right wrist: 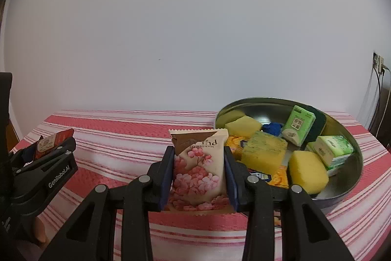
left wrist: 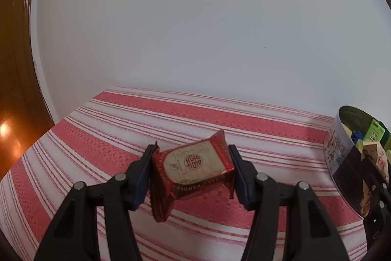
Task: Organize objects
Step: 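Carry the red packet and floral snack bag with both tools over the tin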
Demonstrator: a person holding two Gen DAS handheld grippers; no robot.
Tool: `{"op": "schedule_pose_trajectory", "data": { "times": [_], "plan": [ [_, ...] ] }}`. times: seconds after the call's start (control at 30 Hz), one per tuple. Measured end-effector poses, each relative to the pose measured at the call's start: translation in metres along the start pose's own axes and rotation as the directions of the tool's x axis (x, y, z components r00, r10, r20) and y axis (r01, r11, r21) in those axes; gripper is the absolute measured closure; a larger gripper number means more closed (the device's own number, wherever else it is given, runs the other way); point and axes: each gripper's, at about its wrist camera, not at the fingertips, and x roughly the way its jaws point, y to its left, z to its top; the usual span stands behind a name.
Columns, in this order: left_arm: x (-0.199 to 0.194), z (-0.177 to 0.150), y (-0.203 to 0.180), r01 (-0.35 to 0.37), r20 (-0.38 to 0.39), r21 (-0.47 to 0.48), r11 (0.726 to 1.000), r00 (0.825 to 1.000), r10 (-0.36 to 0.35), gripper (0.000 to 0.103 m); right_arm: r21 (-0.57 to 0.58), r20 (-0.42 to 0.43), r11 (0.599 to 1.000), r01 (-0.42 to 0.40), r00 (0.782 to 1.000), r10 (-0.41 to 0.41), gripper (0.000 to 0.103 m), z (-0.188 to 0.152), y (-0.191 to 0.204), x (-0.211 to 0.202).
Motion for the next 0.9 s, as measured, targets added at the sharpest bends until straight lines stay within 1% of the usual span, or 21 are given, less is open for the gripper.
{"op": "schedule_pose_trajectory", "data": {
  "times": [0.2,0.37,0.6,0.9],
  "plan": [
    [-0.009,-0.006,-0.005,0.004,0.010,0.011,1.000,1.000,-0.004,0.045,-0.014,0.020,1.000,0.013,1.000,-0.013,0.062,-0.003,-0.007,-0.011],
    [-0.019,-0.009,-0.016,0.016,0.021,0.028,0.999,1.000,-0.016,0.045,-0.020,0.046,0.999,0.028,0.999,-0.027,0.062,-0.004,-0.019,-0.021],
    [-0.025,-0.012,-0.029,0.051,0.020,0.043,0.998,0.998,-0.052,0.045,-0.011,0.073,0.999,0.052,0.996,-0.051,0.062,-0.004,-0.041,-0.028],
    [-0.029,-0.016,-0.054,0.099,0.017,0.062,0.993,0.995,-0.100,0.045,0.003,0.091,0.999,0.047,0.995,-0.047,0.062,-0.005,-0.053,-0.033]
  ]
}}
